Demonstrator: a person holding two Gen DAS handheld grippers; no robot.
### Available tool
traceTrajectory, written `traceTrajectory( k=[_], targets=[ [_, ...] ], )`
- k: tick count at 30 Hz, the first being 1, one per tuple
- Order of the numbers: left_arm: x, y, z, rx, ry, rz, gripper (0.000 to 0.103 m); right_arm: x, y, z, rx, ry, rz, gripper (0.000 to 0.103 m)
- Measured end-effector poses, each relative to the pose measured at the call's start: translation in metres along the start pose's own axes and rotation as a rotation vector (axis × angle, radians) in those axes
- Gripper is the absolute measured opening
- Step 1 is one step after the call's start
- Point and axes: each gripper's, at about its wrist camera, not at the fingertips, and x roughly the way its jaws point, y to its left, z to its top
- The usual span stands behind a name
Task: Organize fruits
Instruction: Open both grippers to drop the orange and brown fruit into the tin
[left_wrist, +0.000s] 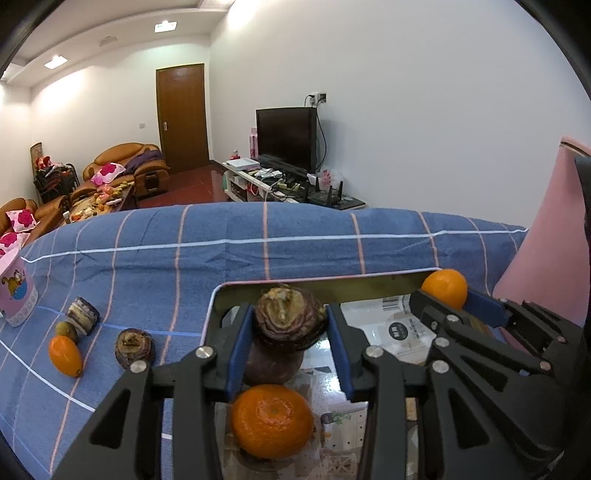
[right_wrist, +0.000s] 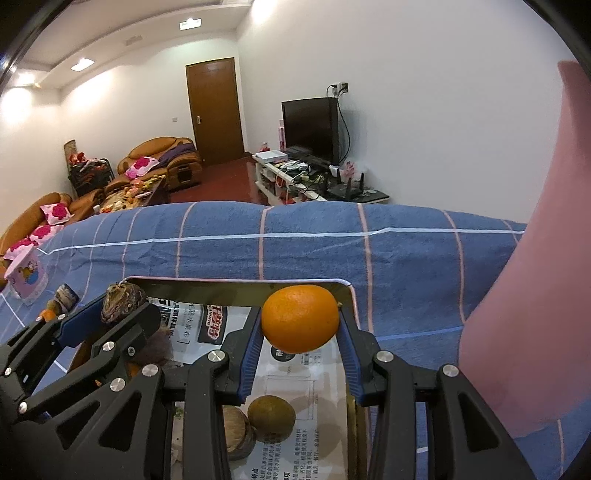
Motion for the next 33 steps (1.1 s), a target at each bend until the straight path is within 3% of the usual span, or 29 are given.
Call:
traceTrajectory(
  k=[3, 6, 12, 15, 16, 18, 19, 25, 33],
  targets=[
    [-0.004, -0.002, 0.000, 0.017, -0.021, 0.017, 0.043, 0.000, 0.000, 0.000, -0.002, -0.003, 0.005, 0.042],
    [-0.010, -0.004, -0.002, 0.028, -0.045, 0.049, 0.053, -0.001, -0.001, 0.000, 0.001, -0.004, 0.006, 0.042],
    [-0.024, 0.004, -0.003, 0.025, -0.108, 0.085, 0.081, 0.002, -0.007, 0.001, 0.032, 0.004, 0.037, 0.043],
    [-0.031, 0.011, -0.002, 0.001, -0.144, 0.129, 0.103, -0.002, -0.010, 0.001, 0.038, -0.024, 0.039, 0.046],
    [-0.033, 0.015, -0.002, -0.017, -0.156, 0.127, 0.103, -0.005, -0.011, 0.001, 0.043, -0.036, 0.035, 0.049],
    [-0.034, 0.022, -0.002, -0.046, -0.151, 0.097, 0.103, -0.010, -0.014, 0.000, 0.061, -0.068, 0.027, 0.071],
    [-0.035, 0.024, -0.002, -0.053, -0.145, 0.093, 0.103, -0.014, -0.015, 0.000, 0.068, -0.092, 0.012, 0.074],
    [-0.036, 0.025, -0.005, -0.022, -0.148, 0.115, 0.103, -0.040, -0.010, -0.005, 0.067, -0.229, -0.067, 0.075],
    [-0.041, 0.032, -0.013, -0.019, -0.143, 0.121, 0.103, -0.054, -0.009, -0.012, 0.101, -0.269, -0.108, 0.076]
  ],
)
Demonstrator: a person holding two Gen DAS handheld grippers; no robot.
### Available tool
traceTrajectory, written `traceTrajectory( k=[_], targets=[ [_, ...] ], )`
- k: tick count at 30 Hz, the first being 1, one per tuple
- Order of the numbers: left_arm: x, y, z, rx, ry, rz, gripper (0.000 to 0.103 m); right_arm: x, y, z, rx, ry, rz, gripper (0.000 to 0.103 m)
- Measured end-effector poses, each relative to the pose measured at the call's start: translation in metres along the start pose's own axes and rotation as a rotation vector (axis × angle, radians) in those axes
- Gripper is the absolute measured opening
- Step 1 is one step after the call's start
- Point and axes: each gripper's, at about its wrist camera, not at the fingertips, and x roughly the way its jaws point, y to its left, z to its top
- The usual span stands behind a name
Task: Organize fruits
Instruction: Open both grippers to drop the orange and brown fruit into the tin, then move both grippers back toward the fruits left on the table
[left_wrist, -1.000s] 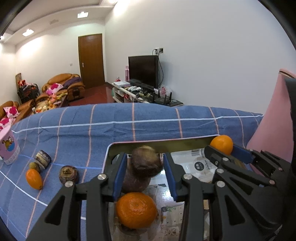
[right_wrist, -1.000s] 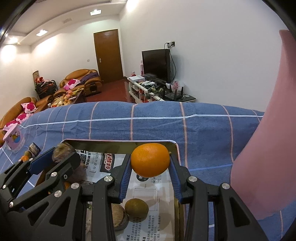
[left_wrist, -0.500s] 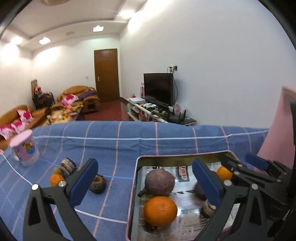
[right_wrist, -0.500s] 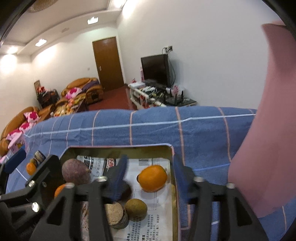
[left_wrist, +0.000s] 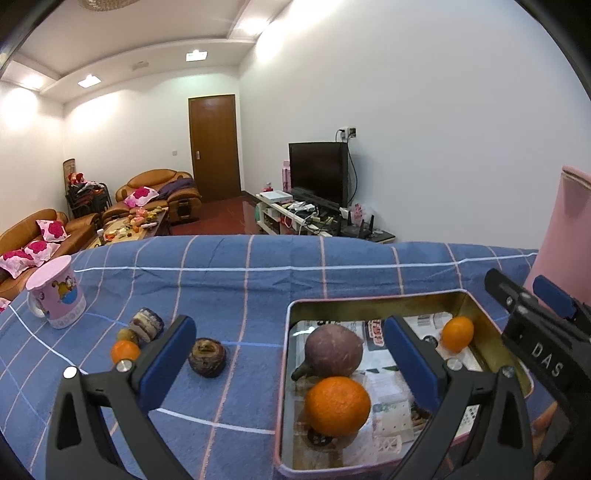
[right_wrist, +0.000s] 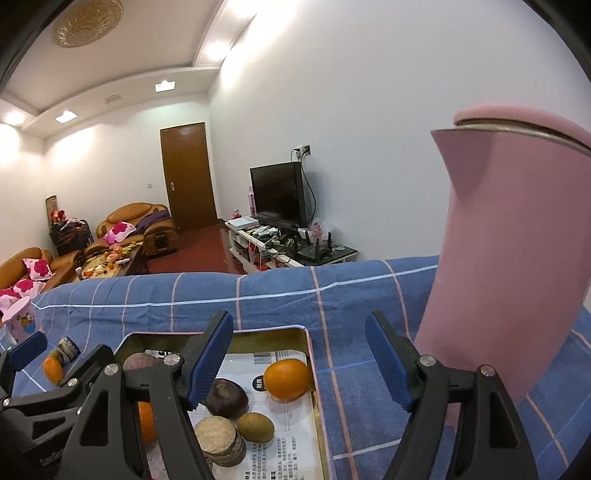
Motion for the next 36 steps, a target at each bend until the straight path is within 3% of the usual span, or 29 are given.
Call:
traceTrajectory(
  k=[6, 15, 28, 36],
  targets=[
    [-0.006, 0.003, -0.006, 0.032, -0.022, 0.031, 0.103, -0.003, -0.001, -0.004, 0.027, 0.000, -0.006, 0.076],
    [-0.016, 0.011, -0.010, 0.029, -0.020, 0.016, 0.103, -0.017, -0.001, -0.008, 0.052, 0.001, -0.039, 0.076],
    [-0.029, 0.040, -0.019, 0.006, -0.012, 0.004, 0.103, -0.054, 0.045, -0.025, -0.049, -0.027, -0.091, 0.076],
    [-0.032, 0.067, -0.024, -0.008, 0.001, 0.018, 0.103, -0.062, 0.068, -0.030, -0.041, -0.010, -0.087, 0.076]
  ],
)
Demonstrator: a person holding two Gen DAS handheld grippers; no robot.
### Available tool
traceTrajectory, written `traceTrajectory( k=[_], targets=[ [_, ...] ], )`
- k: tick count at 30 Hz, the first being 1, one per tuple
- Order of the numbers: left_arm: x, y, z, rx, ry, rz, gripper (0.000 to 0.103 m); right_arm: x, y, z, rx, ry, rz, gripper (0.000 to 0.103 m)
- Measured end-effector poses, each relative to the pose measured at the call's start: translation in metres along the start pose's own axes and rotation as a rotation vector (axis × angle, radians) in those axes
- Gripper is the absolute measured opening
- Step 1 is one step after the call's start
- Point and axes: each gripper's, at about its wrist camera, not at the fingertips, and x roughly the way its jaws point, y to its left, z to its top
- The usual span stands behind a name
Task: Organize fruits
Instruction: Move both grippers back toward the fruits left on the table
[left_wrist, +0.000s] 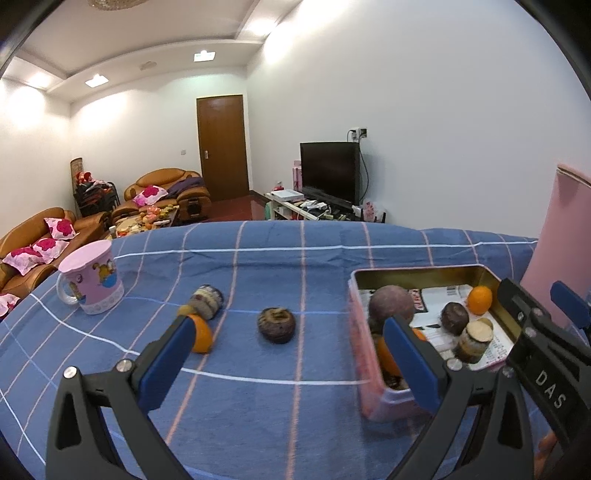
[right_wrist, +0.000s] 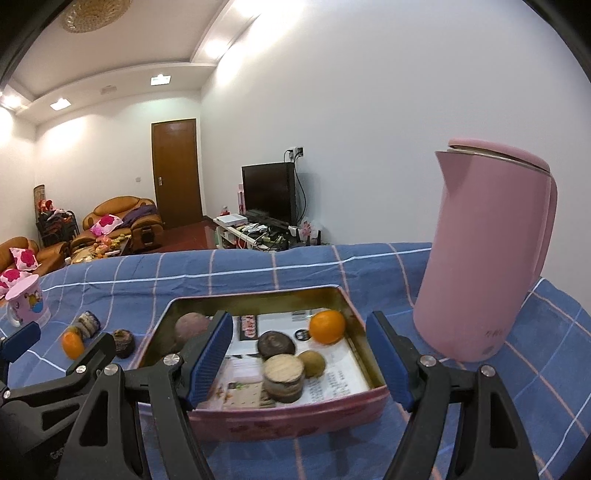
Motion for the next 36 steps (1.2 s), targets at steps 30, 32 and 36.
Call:
traceTrajectory(
  k=[30, 32, 36],
  targets=[
    [0.029, 0.121, -0.002, -0.115, 0.115, 0.107, 0.103, 0.007, 0.111, -0.005, -0.020, 0.054, 0.127, 0.076],
    [0.033, 0.133, -0.002, -0.135, 0.134, 0.105, 0.103, 0.011, 0.117, -0.004, -0.018, 0.060, 0.121, 0.076],
    [0.041, 0.156, -0.003, -0.147, 0.162, 0.104, 0.103, 0.018, 0.124, -0.002, -0.005, 0.077, 0.122, 0.076]
  ],
)
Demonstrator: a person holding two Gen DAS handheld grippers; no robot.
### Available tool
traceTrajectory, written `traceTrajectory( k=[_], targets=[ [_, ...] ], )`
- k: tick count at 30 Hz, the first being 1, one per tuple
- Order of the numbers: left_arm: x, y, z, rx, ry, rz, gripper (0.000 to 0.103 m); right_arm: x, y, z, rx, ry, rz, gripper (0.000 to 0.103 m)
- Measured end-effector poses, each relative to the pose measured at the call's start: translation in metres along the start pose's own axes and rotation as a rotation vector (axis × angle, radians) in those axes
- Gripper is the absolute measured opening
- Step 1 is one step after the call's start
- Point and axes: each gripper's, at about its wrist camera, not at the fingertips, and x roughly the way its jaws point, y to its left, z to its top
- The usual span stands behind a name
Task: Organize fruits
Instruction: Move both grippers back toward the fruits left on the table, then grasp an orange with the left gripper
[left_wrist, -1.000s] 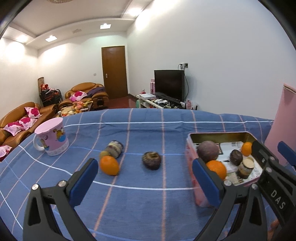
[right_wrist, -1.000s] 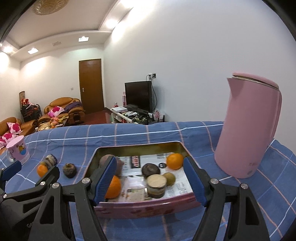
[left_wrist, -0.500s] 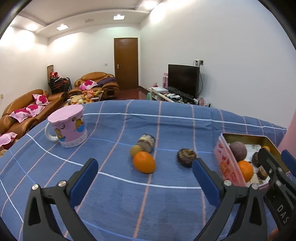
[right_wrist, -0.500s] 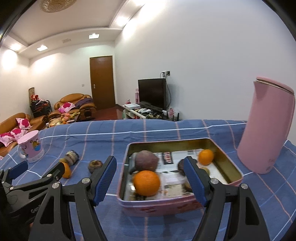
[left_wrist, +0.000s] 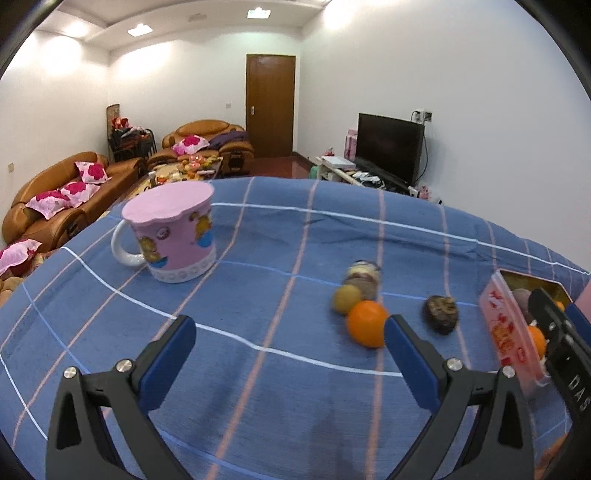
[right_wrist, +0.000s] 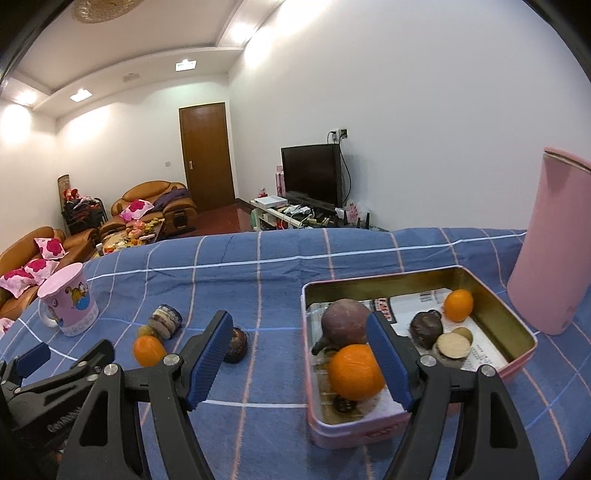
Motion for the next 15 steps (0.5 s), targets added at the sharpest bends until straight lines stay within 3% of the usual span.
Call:
traceTrajectory(
  k=[6, 13, 15],
  targets=[
    [0.015, 0.010, 0.005, 0.039, 0.044, -0.007, 0.103, 0.010, 0.002, 0.002, 0.005, 0.033, 0.032, 0.076],
    [0.031, -0.030, 0.009, 0.159, 0.100, -0.098, 0.102, 0.014, -0.003, 0.002, 0.024, 0.046, 0.056, 0.076],
    [0.039, -0.039, 0.010, 0.170, 0.129, -0.098, 0.095, 0.013, -0.005, 0.002, 0.028, 0.042, 0.050, 0.076]
  ],
)
